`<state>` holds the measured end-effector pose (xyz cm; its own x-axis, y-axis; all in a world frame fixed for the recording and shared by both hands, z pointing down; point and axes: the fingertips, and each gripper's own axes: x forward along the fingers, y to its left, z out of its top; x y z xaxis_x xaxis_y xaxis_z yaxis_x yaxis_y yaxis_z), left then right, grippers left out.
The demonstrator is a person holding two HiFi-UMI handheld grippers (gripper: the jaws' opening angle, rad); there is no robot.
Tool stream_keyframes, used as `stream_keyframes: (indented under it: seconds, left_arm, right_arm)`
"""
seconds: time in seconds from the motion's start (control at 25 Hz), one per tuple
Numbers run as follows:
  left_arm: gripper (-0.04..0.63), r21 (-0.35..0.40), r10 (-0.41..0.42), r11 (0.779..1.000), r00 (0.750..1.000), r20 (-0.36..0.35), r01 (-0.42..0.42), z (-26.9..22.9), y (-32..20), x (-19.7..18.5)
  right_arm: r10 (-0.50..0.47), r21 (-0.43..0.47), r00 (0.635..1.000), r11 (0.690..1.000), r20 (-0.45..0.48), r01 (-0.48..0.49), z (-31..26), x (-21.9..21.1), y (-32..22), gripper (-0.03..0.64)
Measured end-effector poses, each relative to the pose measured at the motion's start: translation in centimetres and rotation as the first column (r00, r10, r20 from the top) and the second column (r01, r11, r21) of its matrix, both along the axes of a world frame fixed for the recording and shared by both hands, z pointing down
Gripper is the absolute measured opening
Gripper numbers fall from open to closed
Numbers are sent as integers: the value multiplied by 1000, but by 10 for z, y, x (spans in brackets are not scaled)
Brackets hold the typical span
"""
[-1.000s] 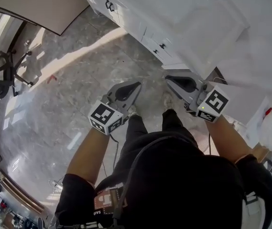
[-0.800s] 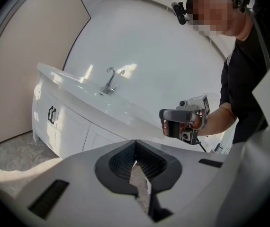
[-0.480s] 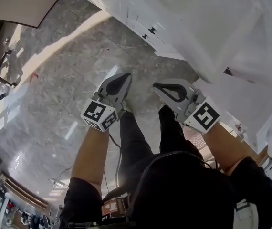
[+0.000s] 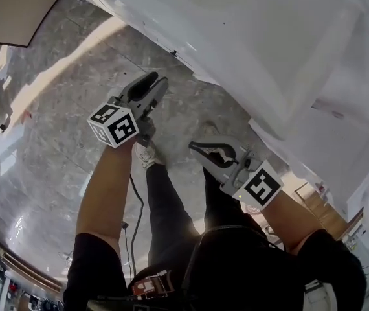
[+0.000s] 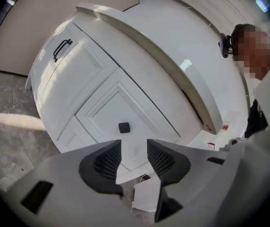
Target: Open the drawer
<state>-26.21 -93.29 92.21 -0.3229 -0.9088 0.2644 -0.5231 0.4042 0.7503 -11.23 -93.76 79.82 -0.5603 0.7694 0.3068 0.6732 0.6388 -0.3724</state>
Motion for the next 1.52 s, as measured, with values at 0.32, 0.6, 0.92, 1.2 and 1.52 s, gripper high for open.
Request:
stream_keyframes:
  seconds: [0.32,0.6,0.92,1.2,1.52]
  left_arm:
    - [262,42,26,999,995,-94,-22,30,-46,-33]
    - [264,12,47,999,999,-25,-47,30,-70,-52]
    - [259,84,52,995,998,-33,-49,23,-79,-59]
    - [126,13,35,999,998,-42,-35,30,-72,-64]
    - [121,-41,82,996,997,-13,-82,30,-72,-61]
  right_arm:
    - [44,0,999,999,-24,-44,3,12,-33,0]
    - [22,19,999,1000,-30,-21,8,18,-41,0]
    - [6,26,999,1000,-41,-5,11,24,-38,0]
    - [-18,46,999,999,-27,19,6,15,-26,0]
    - [-8,52,1000,999,-12,9,0,12,-25,0]
